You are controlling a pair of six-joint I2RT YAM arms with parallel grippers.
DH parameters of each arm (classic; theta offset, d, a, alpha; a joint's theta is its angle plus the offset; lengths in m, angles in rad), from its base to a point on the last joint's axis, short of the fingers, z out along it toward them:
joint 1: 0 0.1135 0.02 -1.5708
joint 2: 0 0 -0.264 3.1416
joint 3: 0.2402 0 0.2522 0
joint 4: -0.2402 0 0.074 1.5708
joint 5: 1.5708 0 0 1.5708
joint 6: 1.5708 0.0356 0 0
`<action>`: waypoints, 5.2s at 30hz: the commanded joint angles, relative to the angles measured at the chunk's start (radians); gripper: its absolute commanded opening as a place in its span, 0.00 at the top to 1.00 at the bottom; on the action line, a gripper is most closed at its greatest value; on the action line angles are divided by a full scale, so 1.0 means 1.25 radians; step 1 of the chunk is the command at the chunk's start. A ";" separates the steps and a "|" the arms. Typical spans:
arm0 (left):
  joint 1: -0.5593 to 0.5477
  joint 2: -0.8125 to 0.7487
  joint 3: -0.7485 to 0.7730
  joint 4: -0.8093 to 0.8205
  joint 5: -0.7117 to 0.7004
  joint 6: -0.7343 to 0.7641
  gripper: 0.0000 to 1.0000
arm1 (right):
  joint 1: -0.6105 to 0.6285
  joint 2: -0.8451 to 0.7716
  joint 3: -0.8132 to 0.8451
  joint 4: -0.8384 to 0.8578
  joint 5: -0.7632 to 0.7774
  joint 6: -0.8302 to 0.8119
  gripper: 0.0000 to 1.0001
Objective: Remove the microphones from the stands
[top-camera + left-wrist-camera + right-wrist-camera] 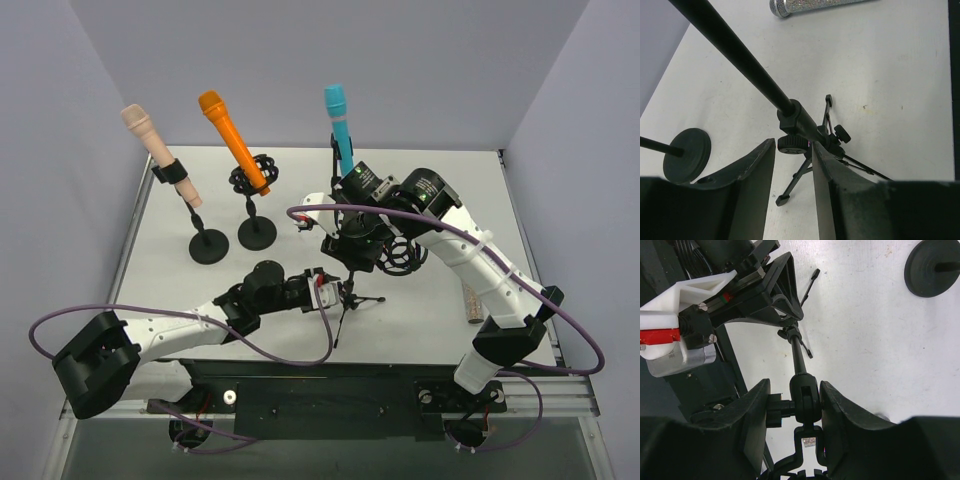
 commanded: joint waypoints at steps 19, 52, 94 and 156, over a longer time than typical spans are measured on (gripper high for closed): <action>0.199 0.095 0.150 0.060 0.320 -0.927 0.97 | -0.002 0.002 0.018 -0.009 0.005 -0.002 1.00; 0.033 -0.160 -0.009 -0.061 -0.058 0.091 0.21 | 0.001 0.014 0.064 -0.006 0.041 -0.012 1.00; -0.019 0.004 0.058 0.072 -0.140 -0.084 0.98 | -0.005 0.021 0.047 -0.004 0.048 -0.009 1.00; -0.018 -0.123 -0.027 -0.189 -0.068 -0.079 0.45 | -0.027 0.011 0.061 -0.037 0.096 -0.040 1.00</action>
